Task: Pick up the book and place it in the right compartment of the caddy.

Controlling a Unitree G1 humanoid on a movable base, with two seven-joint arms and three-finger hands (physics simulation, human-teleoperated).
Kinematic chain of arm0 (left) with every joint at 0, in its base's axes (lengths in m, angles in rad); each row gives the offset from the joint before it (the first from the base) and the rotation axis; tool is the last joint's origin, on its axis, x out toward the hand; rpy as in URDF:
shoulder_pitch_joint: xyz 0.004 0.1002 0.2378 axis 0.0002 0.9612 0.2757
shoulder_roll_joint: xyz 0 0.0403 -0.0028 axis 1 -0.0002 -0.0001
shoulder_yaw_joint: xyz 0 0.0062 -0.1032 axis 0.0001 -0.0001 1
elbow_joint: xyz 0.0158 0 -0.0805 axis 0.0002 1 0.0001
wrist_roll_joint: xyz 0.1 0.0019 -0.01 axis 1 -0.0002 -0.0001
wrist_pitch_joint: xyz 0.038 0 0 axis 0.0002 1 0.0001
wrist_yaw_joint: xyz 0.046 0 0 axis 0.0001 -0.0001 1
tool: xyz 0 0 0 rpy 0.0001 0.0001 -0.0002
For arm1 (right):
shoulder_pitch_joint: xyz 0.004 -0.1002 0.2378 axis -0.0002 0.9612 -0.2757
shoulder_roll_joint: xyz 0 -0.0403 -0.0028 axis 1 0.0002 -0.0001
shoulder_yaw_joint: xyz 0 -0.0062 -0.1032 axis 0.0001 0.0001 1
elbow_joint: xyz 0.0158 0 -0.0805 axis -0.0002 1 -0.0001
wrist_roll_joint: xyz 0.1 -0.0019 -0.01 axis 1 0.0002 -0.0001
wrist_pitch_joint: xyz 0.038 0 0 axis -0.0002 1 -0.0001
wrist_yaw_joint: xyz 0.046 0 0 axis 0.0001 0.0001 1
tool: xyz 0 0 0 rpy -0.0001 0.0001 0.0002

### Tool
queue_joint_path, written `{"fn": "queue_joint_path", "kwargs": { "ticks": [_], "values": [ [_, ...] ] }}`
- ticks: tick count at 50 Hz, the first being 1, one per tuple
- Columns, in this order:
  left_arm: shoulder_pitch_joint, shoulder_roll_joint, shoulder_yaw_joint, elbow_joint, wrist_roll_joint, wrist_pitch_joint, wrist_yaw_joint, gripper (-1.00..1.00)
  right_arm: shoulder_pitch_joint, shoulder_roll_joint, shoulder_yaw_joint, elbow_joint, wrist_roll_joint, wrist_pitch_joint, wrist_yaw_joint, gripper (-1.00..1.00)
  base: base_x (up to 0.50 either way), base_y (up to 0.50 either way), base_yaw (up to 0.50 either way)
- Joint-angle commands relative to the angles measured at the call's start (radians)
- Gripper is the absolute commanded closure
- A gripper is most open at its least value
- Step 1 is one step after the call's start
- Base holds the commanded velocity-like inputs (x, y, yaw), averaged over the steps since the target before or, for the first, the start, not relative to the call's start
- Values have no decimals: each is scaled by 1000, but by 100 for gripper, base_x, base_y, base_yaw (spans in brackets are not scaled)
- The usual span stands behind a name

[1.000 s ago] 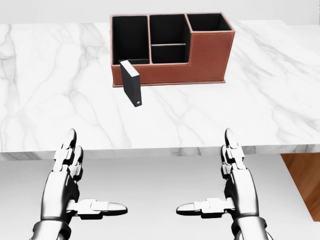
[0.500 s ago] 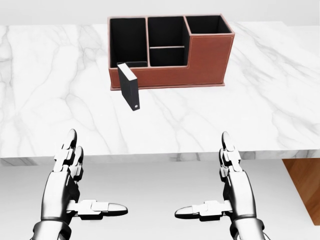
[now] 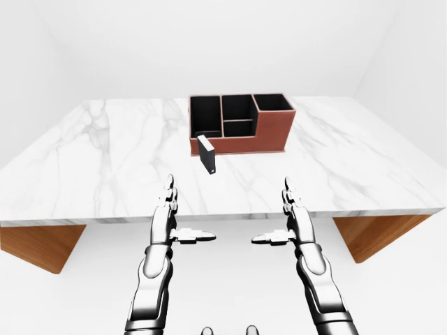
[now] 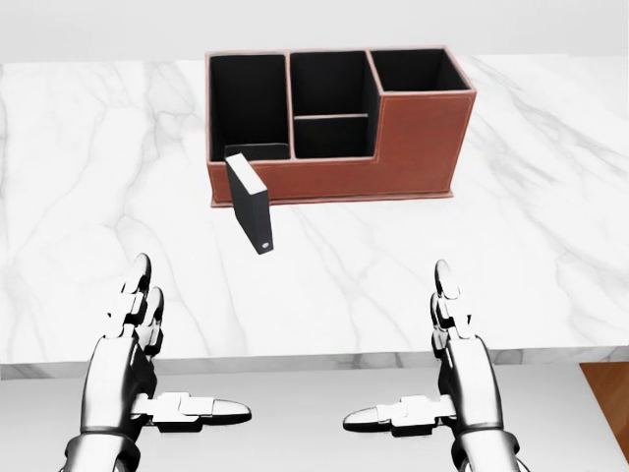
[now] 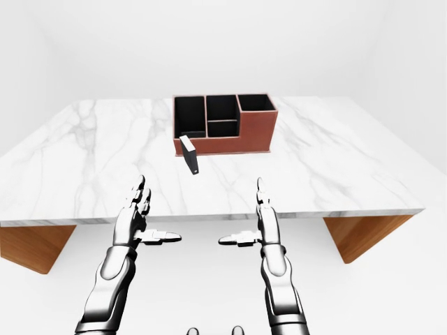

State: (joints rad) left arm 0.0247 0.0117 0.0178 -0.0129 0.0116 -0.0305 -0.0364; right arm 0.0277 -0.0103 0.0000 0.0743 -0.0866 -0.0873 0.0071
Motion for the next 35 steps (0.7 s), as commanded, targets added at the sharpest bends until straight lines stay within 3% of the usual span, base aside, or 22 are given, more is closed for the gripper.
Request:
{"fn": "queue_joint_path", "kwargs": {
  "ticks": [1,32,35],
  "values": [
    [0,0,0,5,1,-5,0,-100,4,1,2,0,-1,0,1,-100,27,0,0],
    [-1,0,-1,-1,3,1,-1,-100,8,2,9,9,-14,0,2,-100,24,0,0],
    [0,0,-1,8,3,-9,-1,-100,5,2,8,9,-14,0,1,-100,23,0,0]
  ]
}}
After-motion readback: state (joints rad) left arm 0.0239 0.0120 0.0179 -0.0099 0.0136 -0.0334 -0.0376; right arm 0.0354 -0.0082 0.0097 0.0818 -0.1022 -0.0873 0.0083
